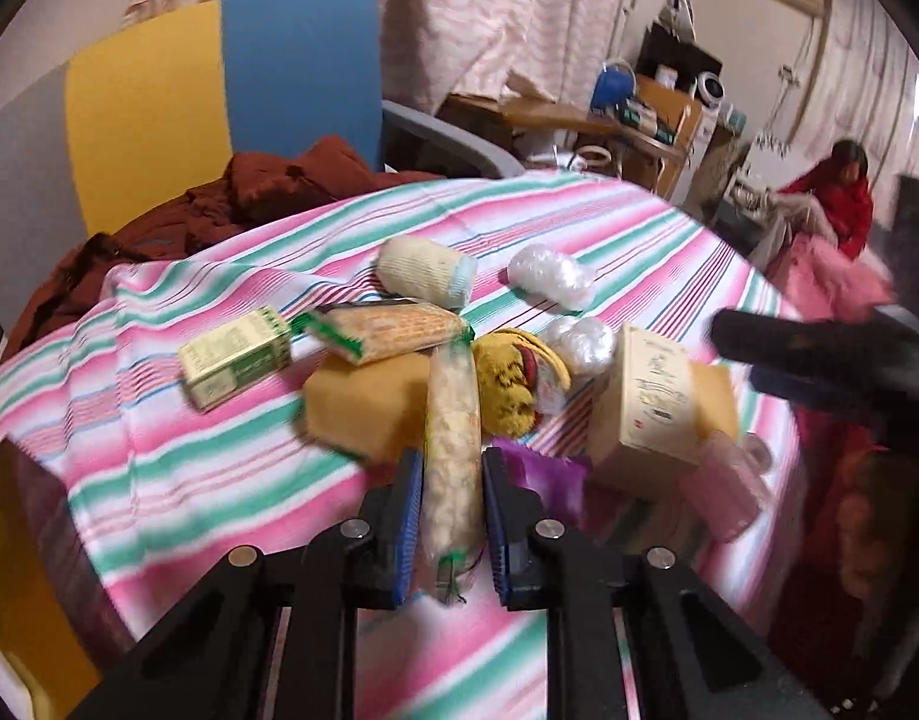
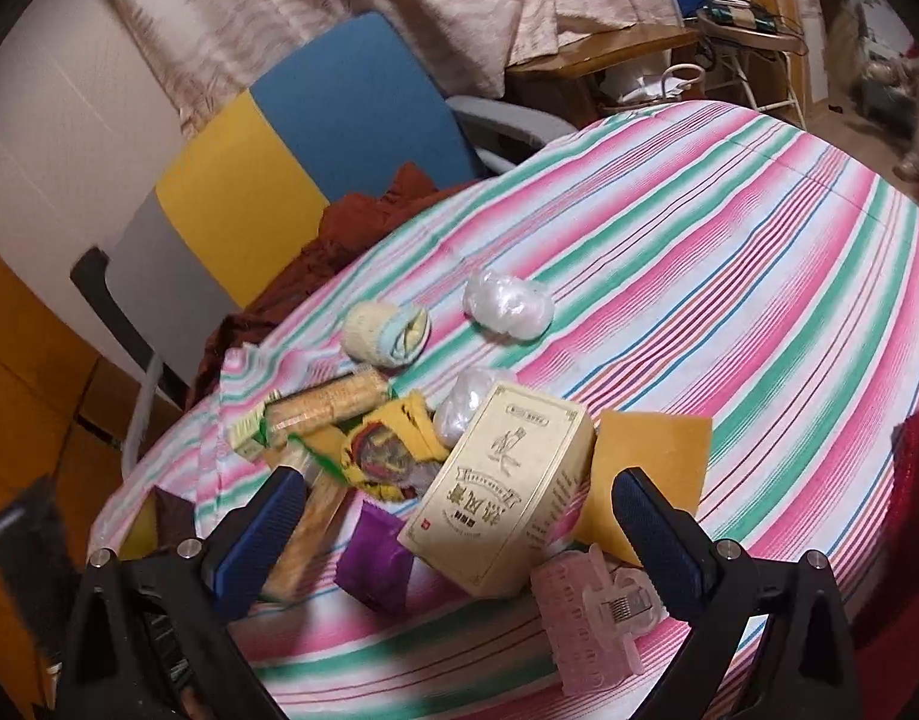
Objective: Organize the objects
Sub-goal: 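Grasp the WEIDAN snack bar with the left tool while the right grasps the cream printed box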
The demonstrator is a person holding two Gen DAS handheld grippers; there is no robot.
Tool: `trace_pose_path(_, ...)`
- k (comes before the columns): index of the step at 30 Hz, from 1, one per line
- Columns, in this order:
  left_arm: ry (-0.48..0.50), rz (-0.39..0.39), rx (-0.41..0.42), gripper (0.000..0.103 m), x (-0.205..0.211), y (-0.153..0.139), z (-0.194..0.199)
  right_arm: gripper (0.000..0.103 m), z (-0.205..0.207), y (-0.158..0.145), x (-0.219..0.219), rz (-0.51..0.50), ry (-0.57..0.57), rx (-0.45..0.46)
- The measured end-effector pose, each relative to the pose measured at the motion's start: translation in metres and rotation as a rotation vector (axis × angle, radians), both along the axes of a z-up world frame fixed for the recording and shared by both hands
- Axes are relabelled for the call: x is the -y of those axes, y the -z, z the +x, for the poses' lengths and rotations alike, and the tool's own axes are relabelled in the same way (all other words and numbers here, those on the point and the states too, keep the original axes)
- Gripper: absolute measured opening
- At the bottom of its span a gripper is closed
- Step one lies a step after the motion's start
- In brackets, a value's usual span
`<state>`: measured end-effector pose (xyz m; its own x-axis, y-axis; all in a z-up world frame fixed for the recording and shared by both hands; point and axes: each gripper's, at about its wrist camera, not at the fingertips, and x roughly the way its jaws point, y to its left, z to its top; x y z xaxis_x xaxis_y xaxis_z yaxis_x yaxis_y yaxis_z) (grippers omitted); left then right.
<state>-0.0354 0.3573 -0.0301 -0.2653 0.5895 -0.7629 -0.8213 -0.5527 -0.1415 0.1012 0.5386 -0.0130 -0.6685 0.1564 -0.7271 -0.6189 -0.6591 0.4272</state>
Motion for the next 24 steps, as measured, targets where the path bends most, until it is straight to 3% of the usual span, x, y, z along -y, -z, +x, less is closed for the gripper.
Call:
trace_pose_path(4, -0.022, 0.03, 0.017, 0.019, 0.028, -0.005, 0.009, 0.102, -0.015, 0.009, 0.006, 0.013, -0.045, 0.091)
trace_pose_path(7, -0.013, 0.011, 0.024, 0.019, 0.041, 0.0, 0.017, 0.095, -0.026, 0.019, 0.008, 0.022, -0.073, 0.165)
trace_pose_path(12, 0.027, -0.022, 0.061, 0.019, 0.052, 0.014, 0.036, 0.095, -0.035, 0.034, -0.001, -0.011, -0.064, 0.228)
trace_pose_path(15, 0.048, -0.047, 0.045, 0.03, 0.049, 0.02, 0.048, 0.095, -0.036, 0.04, -0.012, -0.069, -0.038, 0.216)
trace_pose_path(18, 0.061, -0.063, 0.037, 0.034, 0.045, 0.025, 0.054, 0.095, -0.043, 0.043, -0.009, -0.047, -0.048, 0.246)
trace_pose_path(19, 0.063, -0.076, 0.035, 0.034, 0.043, 0.029, 0.055, 0.093, -0.046, 0.044, -0.006, -0.024, -0.061, 0.265)
trace_pose_path(21, 0.058, -0.094, 0.021, 0.035, 0.04, 0.033, 0.054, 0.073, -0.049, 0.043, -0.001, 0.031, -0.085, 0.291)
trace_pose_path(24, 0.072, -0.097, 0.002, 0.034, 0.038, 0.034, 0.055, 0.065, -0.046, 0.044, -0.002, 0.018, -0.092, 0.279)
